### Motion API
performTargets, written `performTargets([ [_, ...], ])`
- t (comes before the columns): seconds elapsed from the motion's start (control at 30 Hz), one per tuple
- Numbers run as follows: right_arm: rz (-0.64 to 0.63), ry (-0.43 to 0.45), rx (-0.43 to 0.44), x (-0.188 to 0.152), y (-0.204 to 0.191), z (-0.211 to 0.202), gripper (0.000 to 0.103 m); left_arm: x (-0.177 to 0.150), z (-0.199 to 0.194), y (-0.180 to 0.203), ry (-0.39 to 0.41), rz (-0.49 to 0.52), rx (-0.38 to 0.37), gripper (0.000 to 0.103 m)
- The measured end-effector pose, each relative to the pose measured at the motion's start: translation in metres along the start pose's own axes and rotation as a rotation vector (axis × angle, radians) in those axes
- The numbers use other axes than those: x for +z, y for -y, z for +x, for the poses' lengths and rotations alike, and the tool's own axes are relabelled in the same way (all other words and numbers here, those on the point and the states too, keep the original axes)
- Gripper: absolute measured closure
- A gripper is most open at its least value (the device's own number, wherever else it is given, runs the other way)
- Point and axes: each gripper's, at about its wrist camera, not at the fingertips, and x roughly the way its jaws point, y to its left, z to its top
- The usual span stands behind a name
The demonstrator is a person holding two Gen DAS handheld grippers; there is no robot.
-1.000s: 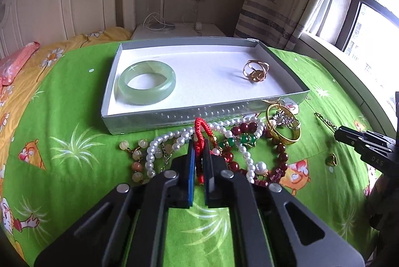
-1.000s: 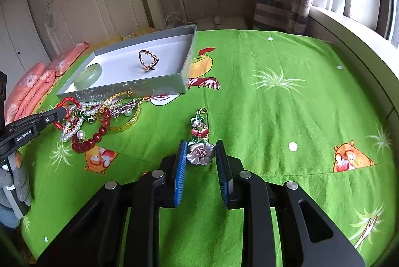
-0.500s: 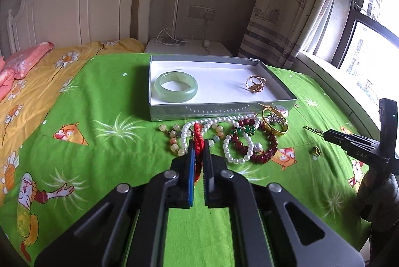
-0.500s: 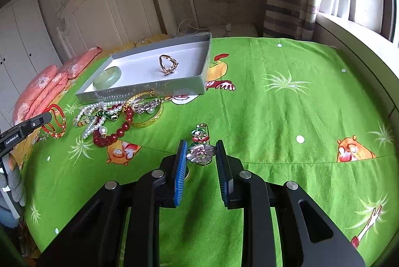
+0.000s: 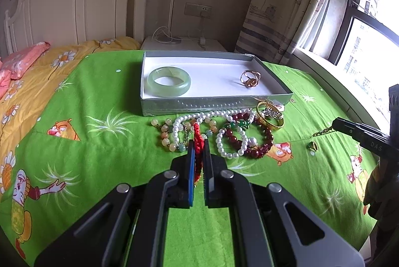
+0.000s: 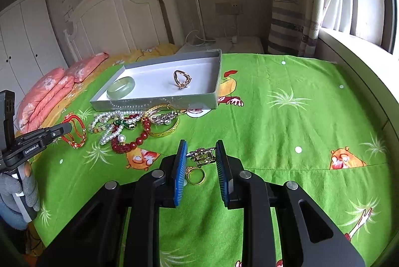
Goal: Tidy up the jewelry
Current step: 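Carry the brooch and red bracelet into the box and open both tools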
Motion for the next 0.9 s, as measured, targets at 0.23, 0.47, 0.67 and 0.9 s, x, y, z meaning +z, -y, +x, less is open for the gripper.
performTargets([
  [0.23,-0.024,0.020,-0.002,0.009,-0.005,-0.005,0.079,0.003,0.000,0.003,0.010,0.012,-0.005,0.098],
  [0.47,-0.069,0.046,0.003,0.028,-0.018,-0.001,0.079,0.018,0.004,0.011,0.024,0.055,-0.009,0.098],
  [0.67,-0.124,0.060,0.015,0.048,-0.034,0.013,0.079,0.039,0.016,0.019,0.026,0.095,0.001,0.098],
  [0.9,-0.141,0.078,0.041,0.080,-0.046,0.038,0.079,0.069,0.033,0.026,0.031,0.143,-0.004,0.098],
])
